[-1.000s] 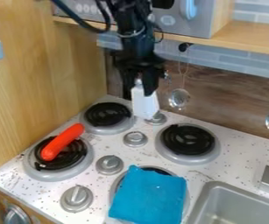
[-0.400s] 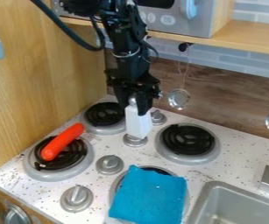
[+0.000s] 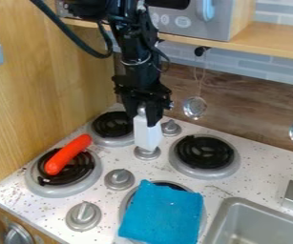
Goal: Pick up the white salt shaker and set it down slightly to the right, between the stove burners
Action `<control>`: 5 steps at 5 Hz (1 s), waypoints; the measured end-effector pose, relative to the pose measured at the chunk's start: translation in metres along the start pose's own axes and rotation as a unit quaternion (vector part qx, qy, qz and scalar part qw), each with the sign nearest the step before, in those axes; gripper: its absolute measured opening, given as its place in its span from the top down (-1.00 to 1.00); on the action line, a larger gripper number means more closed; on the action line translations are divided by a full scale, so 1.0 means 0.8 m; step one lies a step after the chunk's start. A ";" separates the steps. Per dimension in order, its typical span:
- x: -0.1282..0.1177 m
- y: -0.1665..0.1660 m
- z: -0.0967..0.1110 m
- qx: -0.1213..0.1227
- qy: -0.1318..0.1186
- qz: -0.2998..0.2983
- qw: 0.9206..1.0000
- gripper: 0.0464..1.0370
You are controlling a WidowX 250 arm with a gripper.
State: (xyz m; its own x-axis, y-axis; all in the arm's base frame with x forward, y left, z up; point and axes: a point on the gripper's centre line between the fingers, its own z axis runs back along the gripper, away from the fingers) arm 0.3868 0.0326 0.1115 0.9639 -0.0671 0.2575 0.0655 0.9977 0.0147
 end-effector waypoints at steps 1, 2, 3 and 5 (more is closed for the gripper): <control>-0.005 0.001 -0.019 -0.003 0.017 0.001 1.000 -0.12; -0.006 0.003 -0.021 0.002 0.019 -0.001 1.000 -0.12; -0.013 0.004 -0.030 0.003 0.029 -0.004 1.000 -0.12; -0.020 0.017 -0.047 0.012 0.032 0.000 0.999 -0.12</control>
State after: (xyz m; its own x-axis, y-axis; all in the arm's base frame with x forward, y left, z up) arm 0.3823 0.0474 0.0711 0.9787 -0.0661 0.1944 0.0599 0.9975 0.0379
